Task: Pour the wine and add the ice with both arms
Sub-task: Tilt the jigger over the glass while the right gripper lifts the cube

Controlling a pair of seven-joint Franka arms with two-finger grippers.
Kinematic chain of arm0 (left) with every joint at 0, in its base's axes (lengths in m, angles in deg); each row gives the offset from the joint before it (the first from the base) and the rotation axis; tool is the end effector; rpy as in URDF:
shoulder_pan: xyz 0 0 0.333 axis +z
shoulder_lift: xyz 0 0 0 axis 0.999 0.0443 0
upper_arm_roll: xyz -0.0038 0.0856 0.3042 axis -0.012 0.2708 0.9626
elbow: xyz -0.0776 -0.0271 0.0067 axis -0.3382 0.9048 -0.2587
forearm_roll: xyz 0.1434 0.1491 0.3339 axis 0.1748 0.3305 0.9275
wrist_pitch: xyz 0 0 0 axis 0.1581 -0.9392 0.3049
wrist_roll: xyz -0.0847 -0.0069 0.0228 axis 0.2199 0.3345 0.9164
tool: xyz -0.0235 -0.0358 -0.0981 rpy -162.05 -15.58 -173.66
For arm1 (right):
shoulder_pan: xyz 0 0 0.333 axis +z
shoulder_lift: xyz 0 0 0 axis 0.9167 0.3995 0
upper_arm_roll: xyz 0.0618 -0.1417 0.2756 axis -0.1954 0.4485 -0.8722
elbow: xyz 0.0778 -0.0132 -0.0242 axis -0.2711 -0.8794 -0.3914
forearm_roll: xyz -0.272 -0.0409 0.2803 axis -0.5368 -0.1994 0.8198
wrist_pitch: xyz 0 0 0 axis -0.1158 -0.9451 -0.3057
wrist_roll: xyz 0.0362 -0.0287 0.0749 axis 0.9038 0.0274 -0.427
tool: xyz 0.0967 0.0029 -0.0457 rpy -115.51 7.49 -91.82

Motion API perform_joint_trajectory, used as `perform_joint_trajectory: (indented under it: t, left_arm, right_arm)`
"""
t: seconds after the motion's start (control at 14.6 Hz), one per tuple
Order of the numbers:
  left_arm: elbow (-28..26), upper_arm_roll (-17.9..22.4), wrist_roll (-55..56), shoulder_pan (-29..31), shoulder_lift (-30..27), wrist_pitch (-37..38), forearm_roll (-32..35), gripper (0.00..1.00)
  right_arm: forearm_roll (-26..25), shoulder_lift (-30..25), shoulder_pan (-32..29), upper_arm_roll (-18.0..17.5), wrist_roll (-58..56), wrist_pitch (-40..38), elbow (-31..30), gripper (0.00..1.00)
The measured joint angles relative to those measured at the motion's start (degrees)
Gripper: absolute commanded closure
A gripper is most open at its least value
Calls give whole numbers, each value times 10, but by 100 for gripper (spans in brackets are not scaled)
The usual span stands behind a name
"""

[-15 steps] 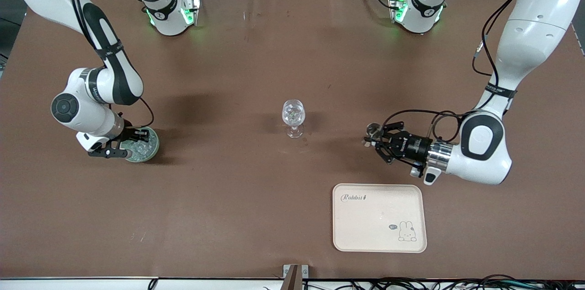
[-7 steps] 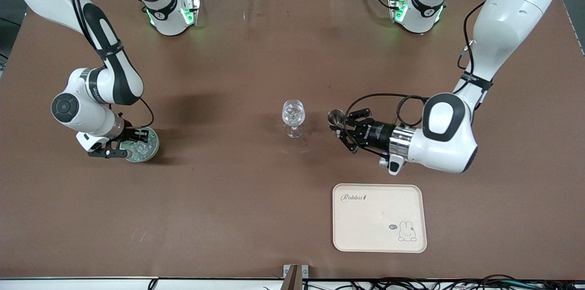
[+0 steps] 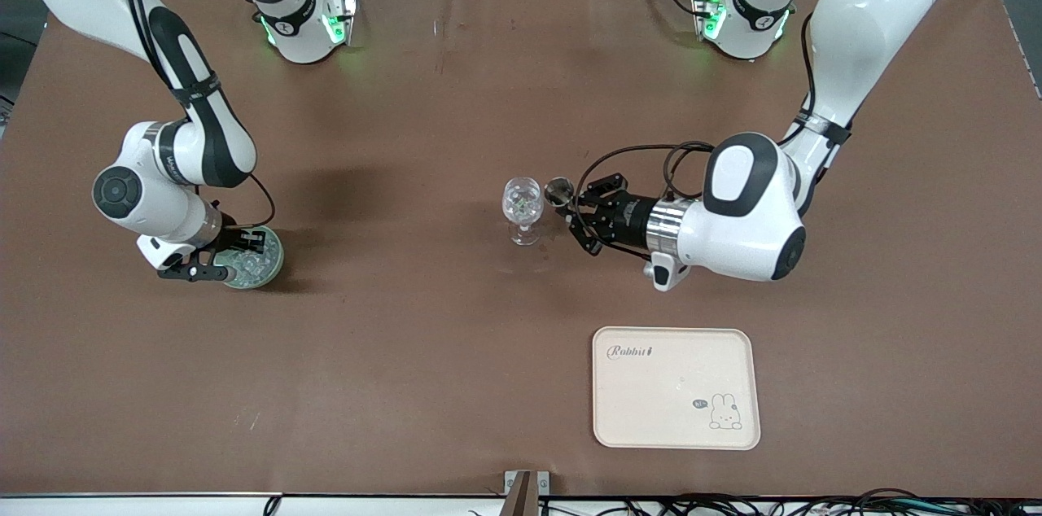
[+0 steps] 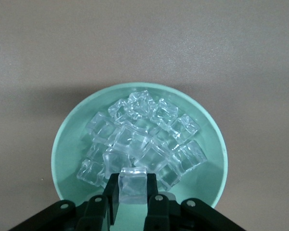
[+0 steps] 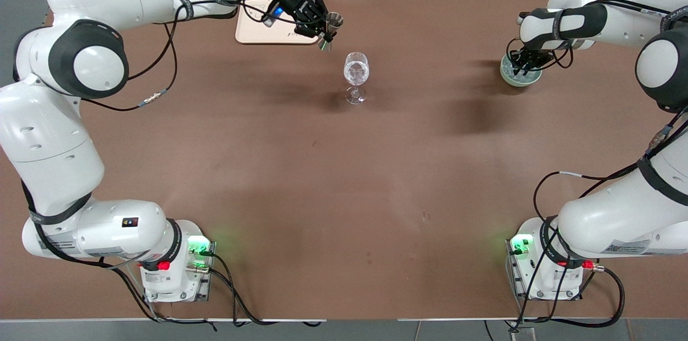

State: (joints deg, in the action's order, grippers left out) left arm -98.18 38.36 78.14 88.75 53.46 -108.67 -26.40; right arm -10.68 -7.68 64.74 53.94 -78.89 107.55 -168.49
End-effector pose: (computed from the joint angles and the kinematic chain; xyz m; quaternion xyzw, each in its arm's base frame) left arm 0.6003 -0.3502 0.3467 0.7336 0.5016 -0.4144 0.1962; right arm 0.5628 -0.0247 0.2187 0.9992 -0.0195 -0.0363 0.0007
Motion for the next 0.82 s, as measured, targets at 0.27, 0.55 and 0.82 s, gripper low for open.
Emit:
perform_joint_trajectory:
  t: [0.27, 0.55, 0.82]
  left_arm:
    - [0, 0, 43, -10, -11, -2, 38, 100]
    - [0, 0, 85, -28, -15, -16, 82, 100]
    - [-1, 0, 115, -50, -15, -30, 115, 100]
  right_arm:
    - [0, 0, 0, 0, 0, 0, 0, 99]
    - [0, -2, 0, -2, 0, -53, 23, 100]
    - [0, -51, 0, -2, 0, -173, 95, 100]
